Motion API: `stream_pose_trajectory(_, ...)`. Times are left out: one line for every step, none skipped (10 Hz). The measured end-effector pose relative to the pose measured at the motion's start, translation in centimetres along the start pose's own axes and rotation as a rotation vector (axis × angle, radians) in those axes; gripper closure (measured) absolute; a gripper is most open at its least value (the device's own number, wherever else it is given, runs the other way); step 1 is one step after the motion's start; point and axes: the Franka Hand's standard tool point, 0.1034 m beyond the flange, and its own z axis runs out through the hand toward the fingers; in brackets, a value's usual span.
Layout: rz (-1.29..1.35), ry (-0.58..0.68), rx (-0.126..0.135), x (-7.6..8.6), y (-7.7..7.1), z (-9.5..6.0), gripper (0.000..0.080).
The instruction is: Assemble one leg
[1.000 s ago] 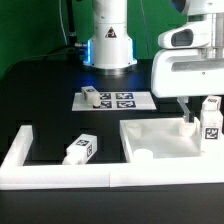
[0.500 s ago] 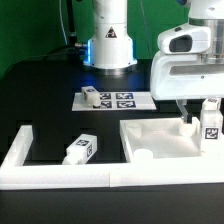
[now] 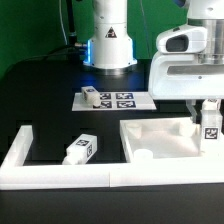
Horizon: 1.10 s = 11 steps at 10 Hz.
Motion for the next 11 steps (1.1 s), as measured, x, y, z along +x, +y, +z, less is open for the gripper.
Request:
stream_pose_trajectory(0.086,0.0,0.0,0.0,0.0,0.0,0.0515)
stream_pose_trajectory(0.18,0.0,-0.001,-0.05,-0.04,0.04,0.0514)
stream_pose_trajectory(0.288,0.0,-0.003,-0.19,-0.25,0.09,0.0514)
stream_pose_trajectory(0.464,-0.003,0.001,-0.16,-0.15,0.1,0.0514)
stream_pose_trajectory(0.622,-0.021,0.01,-0.04,0.21,0.1,0.0514)
stream_pose_trajectory(0.828,-0.033,0.014,0.04,0.1,0.14,0.0514)
stream_pose_trajectory(1.011,-0.023,0.017,-0.03,-0.55,0.21,0.0514)
stream_pose_trajectory(1.118,-0.007,0.024,0.13,-0.69,0.21,0.0514)
stream_pose_trajectory(1.18,-0.002,0.032,0.14,-0.56,0.23,0.0514)
stream_pose_trajectory(1.238,-0.003,0.032,0.13,-0.61,0.28,0.0435)
stream_pose_trajectory(1.225,-0.001,0.03,0.14,-0.59,0.32,0.0435)
